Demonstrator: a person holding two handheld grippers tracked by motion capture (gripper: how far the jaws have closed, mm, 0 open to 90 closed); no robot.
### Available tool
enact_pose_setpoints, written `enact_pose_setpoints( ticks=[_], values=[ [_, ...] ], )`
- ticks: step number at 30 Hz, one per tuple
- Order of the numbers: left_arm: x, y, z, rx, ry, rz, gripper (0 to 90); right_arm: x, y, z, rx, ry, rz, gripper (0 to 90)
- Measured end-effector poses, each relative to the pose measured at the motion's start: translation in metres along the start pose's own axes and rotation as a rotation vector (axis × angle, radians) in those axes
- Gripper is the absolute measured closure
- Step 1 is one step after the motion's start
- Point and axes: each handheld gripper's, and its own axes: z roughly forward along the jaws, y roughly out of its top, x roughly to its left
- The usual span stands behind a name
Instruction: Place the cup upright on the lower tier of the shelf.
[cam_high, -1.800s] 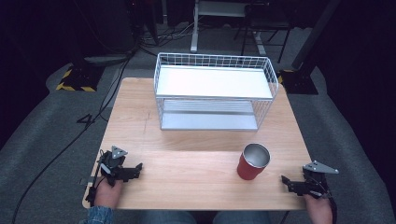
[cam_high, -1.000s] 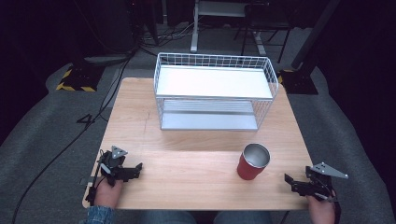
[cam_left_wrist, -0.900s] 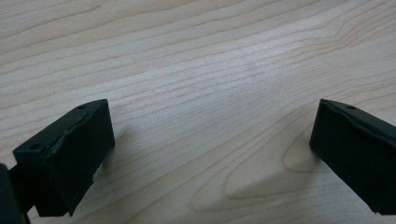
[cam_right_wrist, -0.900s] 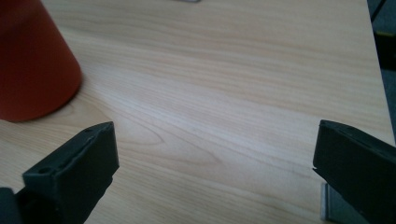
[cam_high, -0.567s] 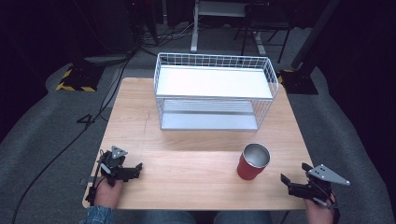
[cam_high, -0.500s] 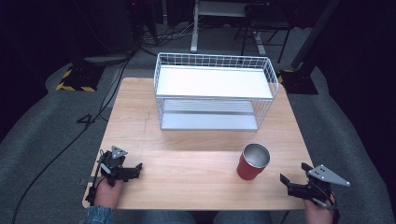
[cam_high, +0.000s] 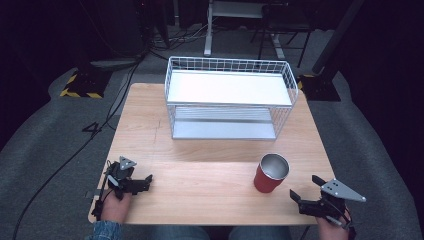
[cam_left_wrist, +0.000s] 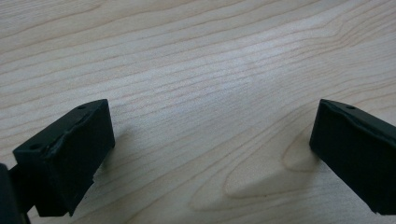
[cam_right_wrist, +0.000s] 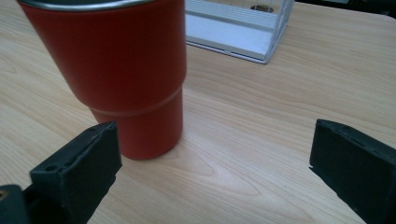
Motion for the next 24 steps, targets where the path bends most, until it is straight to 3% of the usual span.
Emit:
enact_pose_setpoints(
  ticks=[9, 24],
  values=[
    [0.0, 0.0, 0.0, -0.001, 0.001, -0.003, 0.4, 0.012, 0.007, 0.005, -0.008, 0.018, -0.012, 1.1],
    [0.0, 0.0, 0.0, 0.001, 0.0, 0.0, 0.4, 0.031, 0.018, 0.032, -0.013, 0.106, -0.027, 0.2]
  ],
)
